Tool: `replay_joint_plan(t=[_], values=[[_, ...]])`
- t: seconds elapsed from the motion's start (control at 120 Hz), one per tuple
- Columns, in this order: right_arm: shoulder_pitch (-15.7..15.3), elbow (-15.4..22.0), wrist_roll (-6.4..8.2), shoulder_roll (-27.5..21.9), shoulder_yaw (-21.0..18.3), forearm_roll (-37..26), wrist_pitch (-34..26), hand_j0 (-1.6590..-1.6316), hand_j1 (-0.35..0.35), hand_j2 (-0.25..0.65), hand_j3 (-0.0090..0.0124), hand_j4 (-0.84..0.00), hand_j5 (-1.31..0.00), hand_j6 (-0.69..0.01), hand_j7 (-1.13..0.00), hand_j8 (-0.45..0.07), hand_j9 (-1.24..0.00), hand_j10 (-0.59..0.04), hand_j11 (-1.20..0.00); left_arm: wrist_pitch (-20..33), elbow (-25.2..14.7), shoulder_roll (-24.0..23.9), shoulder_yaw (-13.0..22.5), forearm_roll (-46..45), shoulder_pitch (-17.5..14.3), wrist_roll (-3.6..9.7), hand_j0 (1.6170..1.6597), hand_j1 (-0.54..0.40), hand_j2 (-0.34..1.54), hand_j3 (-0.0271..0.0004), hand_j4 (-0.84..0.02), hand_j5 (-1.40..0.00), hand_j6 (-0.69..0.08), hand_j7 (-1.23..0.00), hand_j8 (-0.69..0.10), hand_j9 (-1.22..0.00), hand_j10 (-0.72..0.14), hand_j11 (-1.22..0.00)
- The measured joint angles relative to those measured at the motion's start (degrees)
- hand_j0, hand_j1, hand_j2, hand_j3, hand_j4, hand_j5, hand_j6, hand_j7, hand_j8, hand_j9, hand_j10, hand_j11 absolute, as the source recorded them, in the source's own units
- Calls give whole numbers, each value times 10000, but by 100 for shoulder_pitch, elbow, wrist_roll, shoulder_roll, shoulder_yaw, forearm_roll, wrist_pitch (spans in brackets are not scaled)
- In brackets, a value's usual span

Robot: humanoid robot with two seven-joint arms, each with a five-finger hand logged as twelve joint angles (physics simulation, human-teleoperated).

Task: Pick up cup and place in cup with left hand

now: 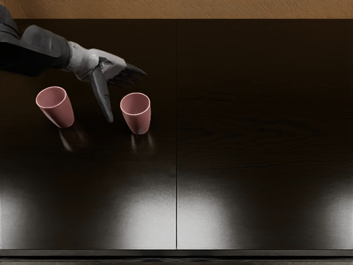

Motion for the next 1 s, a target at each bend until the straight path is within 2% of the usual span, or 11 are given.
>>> replay_joint_plan(t=[0.142, 0.217, 0.3, 0.375, 0.467, 0.633, 0.733, 0.883, 1.0], values=[[0, 0, 0, 0, 0, 1, 0, -16581, -3161, -55, 0, -276, -358, -277, -358, -277, -358, -276, -358, 632, -381, -653, 41, 1589, 74, 0, 16581, 3491, -3, 0, -15, -2, -19, -1, -17, 0, -11, 0], [0, -1, 0, 0, 0, 1, 0, -16581, -3161, -55, 0, -276, -358, -277, -358, -277, -358, -276, -358, 1045, -430, -729, 113, 2077, 74, 0, 16581, 3491, -1, 0, -17, -2, -22, -1, -19, 0, -12, 0], [0, -2, 0, 0, 0, 1, 0, -16581, -3161, -55, 0, -276, -358, -277, -358, -277, -358, -276, -358, 1479, -344, -921, 360, 2403, 55, 0, 16581, 3491, 1, 0, -18, -2, -24, -1, -21, -1, -14, 0], [0, -1, 0, 0, 0, 1, 0, -16581, -3161, -55, 0, -276, -358, -277, -358, -277, -358, -276, -358, 1675, -261, -933, 534, 2546, 128, 0, 16581, 3491, 3, 0, -18, -3, -24, -2, -22, -1, -14, 0], [0, -2, -1, 0, 0, 0, 0, -16581, -3160, -55, 0, -277, -358, -277, -358, -276, -358, -276, -358, 1777, -231, -1081, 686, 2625, 409, 0, 16581, 3491, 7, 0, -20, -3, -28, -2, -25, -1, -17, 0], [0, 0, 0, 0, 0, 0, 0, -16581, -3160, -55, 0, -277, -358, -277, -358, -276, -358, -276, -358, 2054, -225, -1146, 799, 2679, 290, 0, 16581, 3491, 9, 0, -23, -4, -31, -2, -28, -1, -19, 0], [0, 1, 0, 0, 0, 0, 0, -16581, -3161, -55, 0, -277, -358, -277, -358, -277, -358, -276, -358, 2139, -259, -1100, 816, 2688, 387, 0, 16581, 3492, 9, 0, -22, -3, -30, -2, -27, -1, -18, 0], [0, 0, 0, 0, 0, 0, 0, -16581, -3160, -55, 0, -277, -358, -277, -358, -276, -358, -276, -358, 2315, -870, -714, 786, 2680, 469, 0, 16581, 3491, 11, 0, -23, -4, -32, -2, -29, -1, -19, -1], [0, 0, 0, 0, 0, 0, 1, -16581, -3160, -55, 0, -277, -358, -277, -358, -276, -358, -275, -358, 2447, -1211, -671, 774, 2671, 479, 0, 16581, 3491, 12, 0, -23, -4, -32, -2, -29, -1, -19, -1]])
